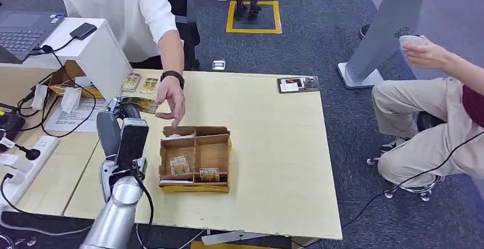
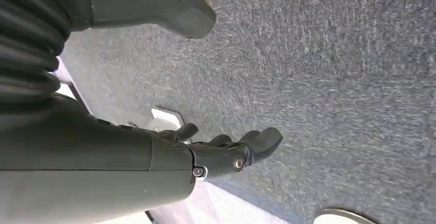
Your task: Pass the card to the sensor for recognition and then transmit it.
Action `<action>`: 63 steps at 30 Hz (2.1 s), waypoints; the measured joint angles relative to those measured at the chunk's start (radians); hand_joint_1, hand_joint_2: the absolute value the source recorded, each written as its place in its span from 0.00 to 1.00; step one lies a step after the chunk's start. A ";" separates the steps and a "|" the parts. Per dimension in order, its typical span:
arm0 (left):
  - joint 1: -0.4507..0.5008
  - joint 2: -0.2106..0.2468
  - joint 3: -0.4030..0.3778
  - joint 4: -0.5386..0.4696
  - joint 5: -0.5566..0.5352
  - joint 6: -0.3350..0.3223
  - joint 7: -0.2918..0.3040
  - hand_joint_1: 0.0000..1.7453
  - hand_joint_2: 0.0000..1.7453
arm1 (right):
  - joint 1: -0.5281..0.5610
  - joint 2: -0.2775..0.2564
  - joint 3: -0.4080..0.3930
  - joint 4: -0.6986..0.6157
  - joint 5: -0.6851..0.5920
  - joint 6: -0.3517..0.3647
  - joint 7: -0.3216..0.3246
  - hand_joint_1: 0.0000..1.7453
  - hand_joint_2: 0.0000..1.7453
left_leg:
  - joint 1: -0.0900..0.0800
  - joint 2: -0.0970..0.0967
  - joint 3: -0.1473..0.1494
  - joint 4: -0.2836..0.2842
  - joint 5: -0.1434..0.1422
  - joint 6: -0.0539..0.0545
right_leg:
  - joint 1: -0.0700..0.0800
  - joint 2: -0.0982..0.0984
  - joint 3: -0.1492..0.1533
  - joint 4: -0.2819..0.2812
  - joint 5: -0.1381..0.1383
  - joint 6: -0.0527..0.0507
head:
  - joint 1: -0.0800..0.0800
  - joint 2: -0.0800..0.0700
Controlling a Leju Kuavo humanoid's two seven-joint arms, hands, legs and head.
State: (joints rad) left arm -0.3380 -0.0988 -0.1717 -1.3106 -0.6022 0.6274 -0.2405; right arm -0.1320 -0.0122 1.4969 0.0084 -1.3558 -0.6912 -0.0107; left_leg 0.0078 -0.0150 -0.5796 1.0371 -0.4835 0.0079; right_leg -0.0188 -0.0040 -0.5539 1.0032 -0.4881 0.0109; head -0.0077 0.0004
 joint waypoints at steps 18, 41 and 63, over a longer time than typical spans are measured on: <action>-0.203 0.014 0.204 0.312 -0.187 0.065 0.084 1.00 1.00 | -0.014 0.013 -0.007 0.000 0.045 0.000 0.036 0.00 1.00 | 0.000 0.000 0.000 0.000 0.000 0.000 | 0.000 0.000 0.000 0.000 0.000 0.000 | 0.000 0.000; -0.174 -0.055 0.290 0.396 -0.051 0.065 -0.139 0.00 1.00 | -0.015 0.013 -0.007 0.000 0.017 0.000 0.029 0.00 1.00 | 0.000 0.000 -0.001 0.000 0.000 0.000 | 0.000 0.000 -0.001 0.000 0.000 0.000 | 0.000 0.000; 0.121 -0.096 0.138 -0.026 0.045 -0.018 -0.184 0.00 1.00 | 0.007 0.008 -0.058 0.000 -0.047 0.000 -0.011 0.00 1.00 | 0.000 0.001 -0.002 0.000 -0.001 0.000 | 0.000 0.000 -0.003 0.000 0.000 0.000 | 0.000 0.000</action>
State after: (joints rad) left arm -0.2168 -0.1945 -0.0339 -1.3366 -0.5570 0.6092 -0.4250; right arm -0.1253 -0.0042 1.4393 0.0084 -1.4027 -0.6912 -0.0217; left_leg 0.0075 -0.0145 -0.5818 1.0371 -0.4840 0.0083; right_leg -0.0190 -0.0035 -0.5565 1.0031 -0.4884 0.0111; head -0.0076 0.0000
